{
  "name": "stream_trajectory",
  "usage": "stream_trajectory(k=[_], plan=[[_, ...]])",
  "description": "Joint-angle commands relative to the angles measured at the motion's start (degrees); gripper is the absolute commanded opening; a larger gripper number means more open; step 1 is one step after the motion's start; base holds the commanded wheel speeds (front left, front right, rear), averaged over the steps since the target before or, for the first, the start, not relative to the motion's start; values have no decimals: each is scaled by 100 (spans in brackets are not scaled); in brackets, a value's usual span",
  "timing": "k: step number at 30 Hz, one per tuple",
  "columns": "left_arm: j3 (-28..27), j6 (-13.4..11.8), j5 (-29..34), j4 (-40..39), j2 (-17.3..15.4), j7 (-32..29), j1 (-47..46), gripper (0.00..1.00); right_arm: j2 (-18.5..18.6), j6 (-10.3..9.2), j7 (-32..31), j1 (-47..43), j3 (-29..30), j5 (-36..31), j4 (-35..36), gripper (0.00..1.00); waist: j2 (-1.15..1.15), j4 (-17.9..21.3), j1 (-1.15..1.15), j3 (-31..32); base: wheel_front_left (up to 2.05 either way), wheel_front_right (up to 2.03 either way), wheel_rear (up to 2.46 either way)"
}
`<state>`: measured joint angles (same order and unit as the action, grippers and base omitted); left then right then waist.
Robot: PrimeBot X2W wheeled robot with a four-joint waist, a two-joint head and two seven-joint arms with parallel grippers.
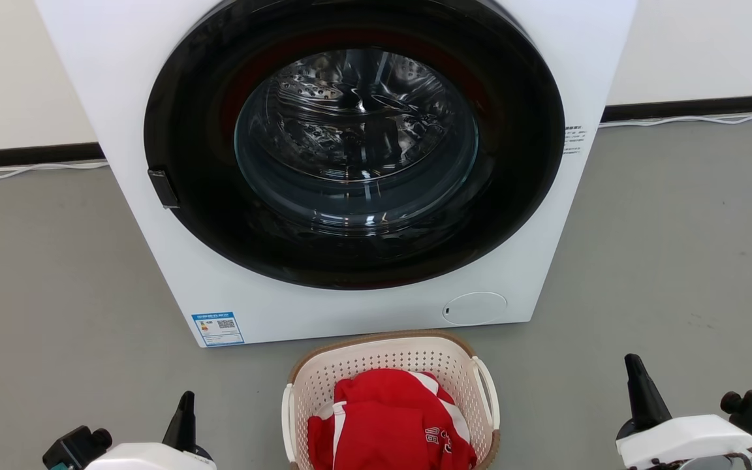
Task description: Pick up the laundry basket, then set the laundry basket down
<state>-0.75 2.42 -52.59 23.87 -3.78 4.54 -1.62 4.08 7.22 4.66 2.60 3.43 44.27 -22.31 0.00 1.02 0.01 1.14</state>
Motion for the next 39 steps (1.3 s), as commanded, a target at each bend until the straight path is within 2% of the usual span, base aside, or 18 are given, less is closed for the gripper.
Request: stream_trajectory(k=[1,39], plan=[[-122,66,-156,-196,-35,-29,-294,0,27,21,-48,252,-32,190,209,0,0,-2,0,-3,0,0,0],[-390,324,-2381,-655,39,-659,-390,0,-59,24,-674,315,169,2882,572,0,0,-61,0,-78,0,0,0]])
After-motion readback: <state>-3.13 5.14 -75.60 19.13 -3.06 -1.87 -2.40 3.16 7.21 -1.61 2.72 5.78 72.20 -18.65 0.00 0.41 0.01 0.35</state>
